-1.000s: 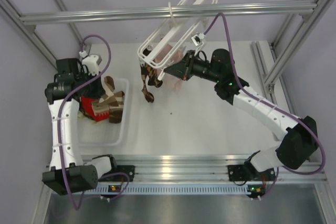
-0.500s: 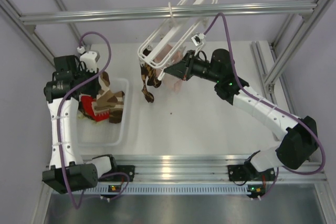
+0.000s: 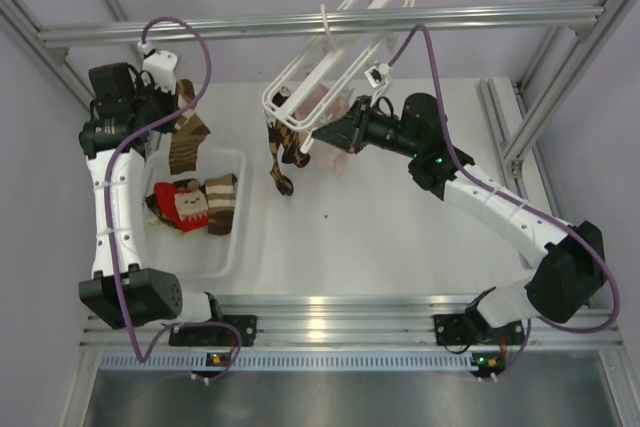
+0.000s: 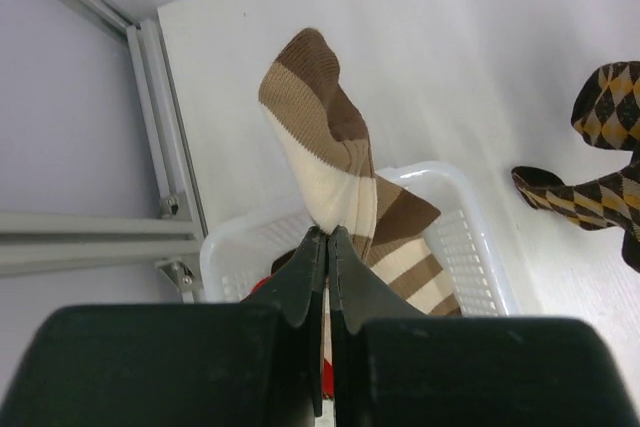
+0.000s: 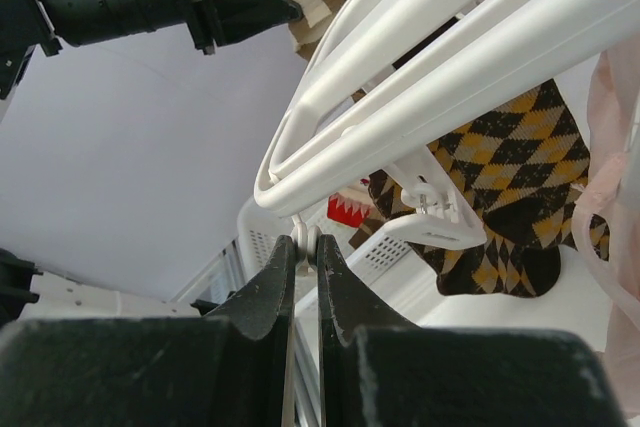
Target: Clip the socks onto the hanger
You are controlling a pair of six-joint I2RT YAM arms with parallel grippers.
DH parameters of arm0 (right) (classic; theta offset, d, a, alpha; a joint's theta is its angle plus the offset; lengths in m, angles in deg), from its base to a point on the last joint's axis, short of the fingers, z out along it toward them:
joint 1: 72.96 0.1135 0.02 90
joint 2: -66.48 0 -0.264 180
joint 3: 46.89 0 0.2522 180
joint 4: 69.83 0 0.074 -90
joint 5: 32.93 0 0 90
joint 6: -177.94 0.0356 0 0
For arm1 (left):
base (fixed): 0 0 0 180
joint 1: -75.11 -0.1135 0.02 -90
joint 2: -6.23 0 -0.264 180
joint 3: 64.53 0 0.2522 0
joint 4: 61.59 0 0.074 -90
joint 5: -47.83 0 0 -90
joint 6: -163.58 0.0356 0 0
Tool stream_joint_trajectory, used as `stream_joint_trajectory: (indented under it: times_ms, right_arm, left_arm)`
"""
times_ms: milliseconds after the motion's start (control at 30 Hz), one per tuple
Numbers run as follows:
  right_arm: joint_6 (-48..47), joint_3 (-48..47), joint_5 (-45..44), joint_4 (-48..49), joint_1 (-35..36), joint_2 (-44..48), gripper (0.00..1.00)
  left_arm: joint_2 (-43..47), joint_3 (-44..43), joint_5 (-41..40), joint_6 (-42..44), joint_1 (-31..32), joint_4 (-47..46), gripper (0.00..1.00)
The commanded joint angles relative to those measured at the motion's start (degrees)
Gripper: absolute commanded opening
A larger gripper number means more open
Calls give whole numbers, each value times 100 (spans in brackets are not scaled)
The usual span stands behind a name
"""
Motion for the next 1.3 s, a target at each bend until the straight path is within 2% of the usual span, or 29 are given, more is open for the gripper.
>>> stream_joint_trajectory:
  times_ms: [0,67,100,200,233,300,433,567,600,633,700,767,800,833,867,967,1033,1067,1133,1267]
  right_arm:
    - [-1,-177,-4,190,-65,15,0]
    - [-36,-177,-12,155,-65,50,0]
    - [-45,-168,-12,146,-74,59,0]
    - [-62,-133,-12,137,-74,94,0]
    - [-54,-133,-4,146,-74,103,0]
    - [-54,-124,5,146,-74,94,0]
    - [-80,-133,5,111,-74,103,0]
    - [-98,-133,14,102,-74,94,0]
    - [-98,-133,14,111,-74,94,0]
    - [-89,-124,14,128,-83,94,0]
    - [-80,-115,14,137,-82,77,0]
    - [-80,-115,14,129,-74,77,0]
    - [-71,-115,14,129,-74,77,0]
    - [-80,-106,14,129,-83,68,0]
    - [-80,-106,14,129,-91,68,0]
    - [-80,-133,14,137,-91,42,0]
    - [-54,-133,14,137,-91,33,0]
    - [-45,-141,23,137,-91,15,0]
    - [-36,-133,14,137,-91,-2,0]
    - [-19,-150,14,155,-109,-46,0]
  left_arm:
    - [463,445,417,449,-71,-505,0]
    - [744,736,470,904,-89,-129,0]
    - [858,1181,549,1107,-124,-13,0]
    - [1586,2290,637,2240,-150,663,0]
    - [1720,2563,663,2931,-150,944,0]
    - [2061,3214,655,3489,-194,1577,0]
    - [2432,3637,812,4630,-230,2579,0]
    - [2582,3804,682,5073,-230,3327,1]
    - [2547,3839,612,4995,-230,3346,18]
    - [2521,3857,541,4733,-230,3302,27]
    - [2442,3805,470,4389,-221,3180,44]
    - [2407,3639,488,3582,-230,2663,52]
    - [2363,3577,497,3292,-230,2460,54]
    - [2354,3524,523,2628,-238,2241,55]
    - [2336,3462,488,2238,-238,1664,57]
    - [2205,3523,41,560,-221,363,56]
    - [1889,3462,-477,-431,-212,-45,57]
    - [1731,3323,-662,-725,-203,-160,57]
    - [1117,3138,-1082,-1218,-168,-205,65]
    - [-16,2541,-2006,-1702,-45,-73,58]
